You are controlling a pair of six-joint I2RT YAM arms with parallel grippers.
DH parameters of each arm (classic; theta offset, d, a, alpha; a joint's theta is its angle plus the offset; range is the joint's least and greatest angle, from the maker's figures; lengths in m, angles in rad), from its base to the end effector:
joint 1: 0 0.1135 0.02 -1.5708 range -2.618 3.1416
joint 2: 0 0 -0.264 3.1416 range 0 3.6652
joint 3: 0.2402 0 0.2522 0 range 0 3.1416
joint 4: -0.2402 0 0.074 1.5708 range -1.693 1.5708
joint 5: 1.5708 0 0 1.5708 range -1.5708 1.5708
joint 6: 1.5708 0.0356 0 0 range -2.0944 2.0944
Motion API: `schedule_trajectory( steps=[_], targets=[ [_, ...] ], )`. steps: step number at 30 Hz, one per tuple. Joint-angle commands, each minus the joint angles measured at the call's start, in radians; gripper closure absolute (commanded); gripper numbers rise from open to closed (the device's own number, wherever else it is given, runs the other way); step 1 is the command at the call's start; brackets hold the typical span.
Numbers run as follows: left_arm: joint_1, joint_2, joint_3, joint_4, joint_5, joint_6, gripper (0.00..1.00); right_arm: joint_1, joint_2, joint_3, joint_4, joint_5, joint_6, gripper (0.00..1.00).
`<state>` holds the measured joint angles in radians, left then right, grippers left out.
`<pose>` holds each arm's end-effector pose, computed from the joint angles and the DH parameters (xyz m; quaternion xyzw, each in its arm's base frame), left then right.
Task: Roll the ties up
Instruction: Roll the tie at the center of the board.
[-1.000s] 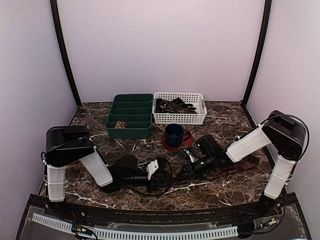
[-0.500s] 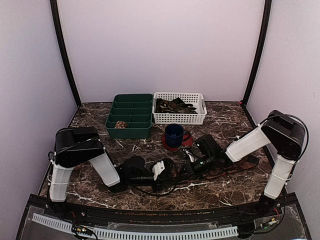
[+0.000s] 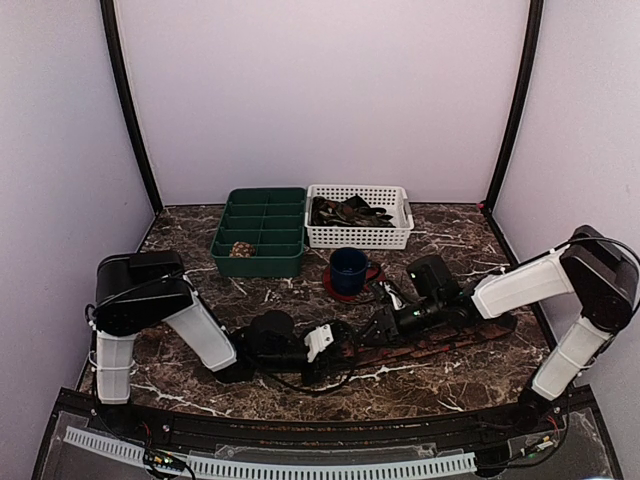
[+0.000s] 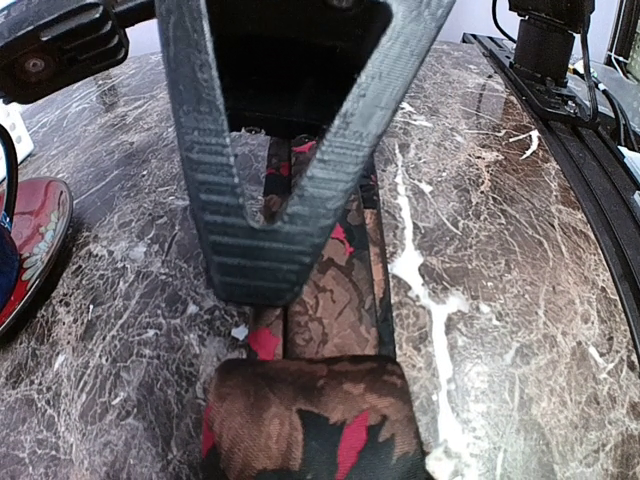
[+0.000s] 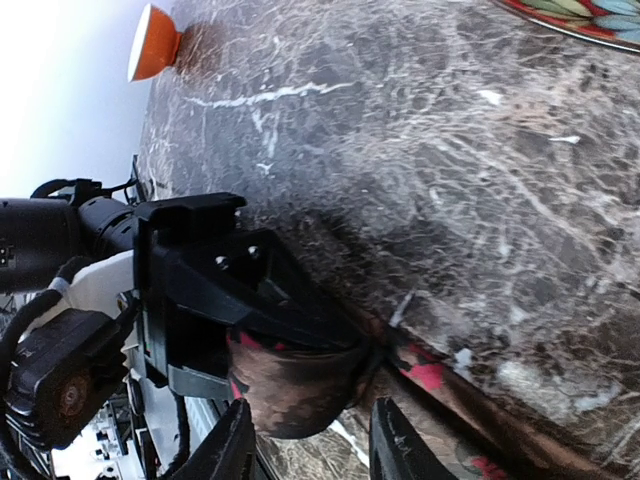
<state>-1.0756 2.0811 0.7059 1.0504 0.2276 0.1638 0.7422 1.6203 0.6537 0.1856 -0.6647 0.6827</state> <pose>0.1632 -0.3192 0.0806 0.5226 0.6184 -0.3380 0.4799 0.2019 0.2149 0.1378 -0.1514 0.8684 0.4656 0.0783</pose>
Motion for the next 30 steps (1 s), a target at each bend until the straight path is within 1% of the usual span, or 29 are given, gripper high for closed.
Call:
schedule_trajectory(
  steps=[1,5,9,13,16,17,20,22,25,28,30],
  targets=[
    [0.005,0.053,-0.04,-0.335,-0.024,0.024,0.71,0.029,0.0,0.039,0.004,-0.033,0.019,0.61],
    [0.005,0.051,-0.042,-0.328,-0.017,0.012,0.7,0.061,0.053,0.071,-0.009,-0.036,0.014,0.63],
    [0.005,0.053,-0.04,-0.329,-0.016,0.012,0.7,0.083,0.087,0.099,-0.046,-0.019,-0.007,0.68],
    [0.005,0.051,-0.04,-0.325,-0.01,0.014,0.7,0.085,0.11,0.111,-0.083,0.013,-0.03,0.83],
    [0.006,0.05,-0.036,-0.326,-0.014,0.017,0.7,0.081,0.124,0.105,-0.095,0.029,-0.032,0.98],
    [0.007,0.049,-0.035,-0.328,-0.014,0.018,0.7,0.079,0.126,0.101,-0.094,0.029,-0.031,1.0],
    [0.008,0.042,-0.028,-0.333,-0.012,0.02,0.69,0.073,0.129,0.086,-0.09,0.033,-0.029,1.0],
    [0.011,0.027,-0.027,-0.328,-0.008,0.019,0.64,0.069,0.127,0.072,-0.089,0.038,-0.029,1.0],
    [0.015,-0.019,-0.036,-0.289,-0.002,0.012,0.5,0.061,0.124,0.046,-0.08,0.049,-0.029,1.0],
    [0.016,-0.057,-0.034,-0.234,0.041,0.0,0.38,0.05,0.124,0.021,-0.071,0.057,-0.033,1.0],
    [0.016,-0.075,-0.032,-0.188,0.051,-0.02,0.34,0.042,0.126,0.007,-0.068,0.066,-0.039,1.0]
  ],
)
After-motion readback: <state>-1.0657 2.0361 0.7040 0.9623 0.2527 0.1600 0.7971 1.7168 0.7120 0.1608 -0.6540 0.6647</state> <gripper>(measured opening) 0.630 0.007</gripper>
